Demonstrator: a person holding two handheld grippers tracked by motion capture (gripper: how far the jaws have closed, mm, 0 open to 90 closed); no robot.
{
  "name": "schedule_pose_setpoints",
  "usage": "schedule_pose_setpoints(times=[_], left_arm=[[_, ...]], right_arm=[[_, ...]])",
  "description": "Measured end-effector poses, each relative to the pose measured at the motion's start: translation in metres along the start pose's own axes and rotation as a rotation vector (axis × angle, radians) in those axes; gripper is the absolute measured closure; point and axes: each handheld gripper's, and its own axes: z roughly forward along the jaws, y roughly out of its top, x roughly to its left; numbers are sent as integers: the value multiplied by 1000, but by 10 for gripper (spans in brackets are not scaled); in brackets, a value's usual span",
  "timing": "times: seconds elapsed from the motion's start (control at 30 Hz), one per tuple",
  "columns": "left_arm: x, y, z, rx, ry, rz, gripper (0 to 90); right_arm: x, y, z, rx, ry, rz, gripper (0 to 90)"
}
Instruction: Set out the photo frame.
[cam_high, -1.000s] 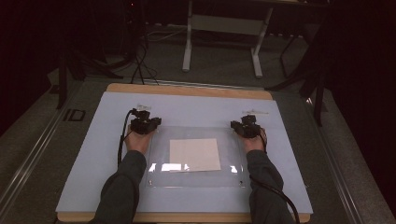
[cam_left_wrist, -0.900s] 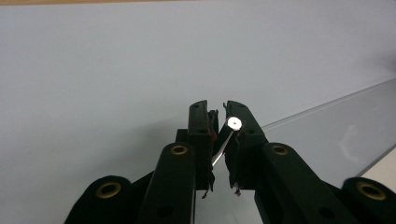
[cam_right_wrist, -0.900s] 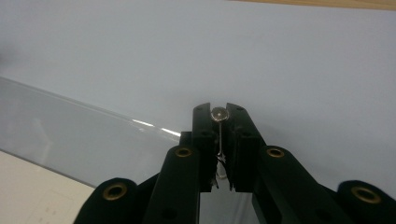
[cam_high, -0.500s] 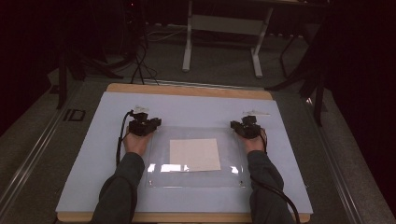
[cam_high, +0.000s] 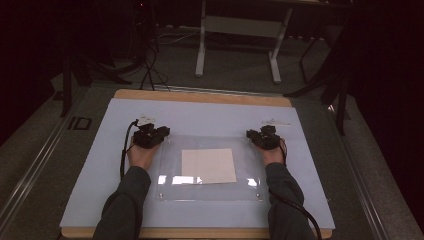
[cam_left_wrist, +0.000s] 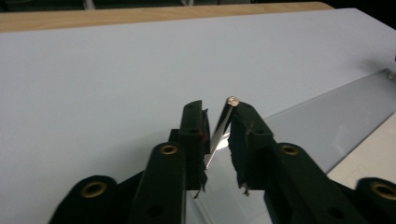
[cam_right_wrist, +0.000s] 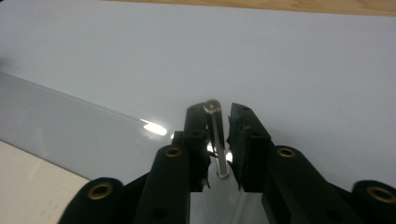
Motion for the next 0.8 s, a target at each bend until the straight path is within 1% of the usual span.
schedule_pose_setpoints(times=[0.13, 0.27, 0.37, 0.57, 0.67, 0.8], left_arm=[[-2, -1, 0, -10, 6, 17, 802], [-3, -1, 0, -13, 12, 23, 812], [-3, -1, 0, -15, 12, 26, 815], [-4, -2, 0, -27, 13, 23, 811], [-3, -2, 0, -30, 13, 29, 815], [-4, -2, 0, -28, 22, 56, 827]], right_arm=[[-2, -3, -4, -20, -2, -15, 728], [-2, -1, -11, -39, -5, -36, 725], [-1, 1, -14, -51, -5, -59, 743], [2, 3, -12, -54, -1, -66, 818], [4, 3, -12, -55, -6, -70, 832], [3, 3, -12, -50, -1, -62, 835]])
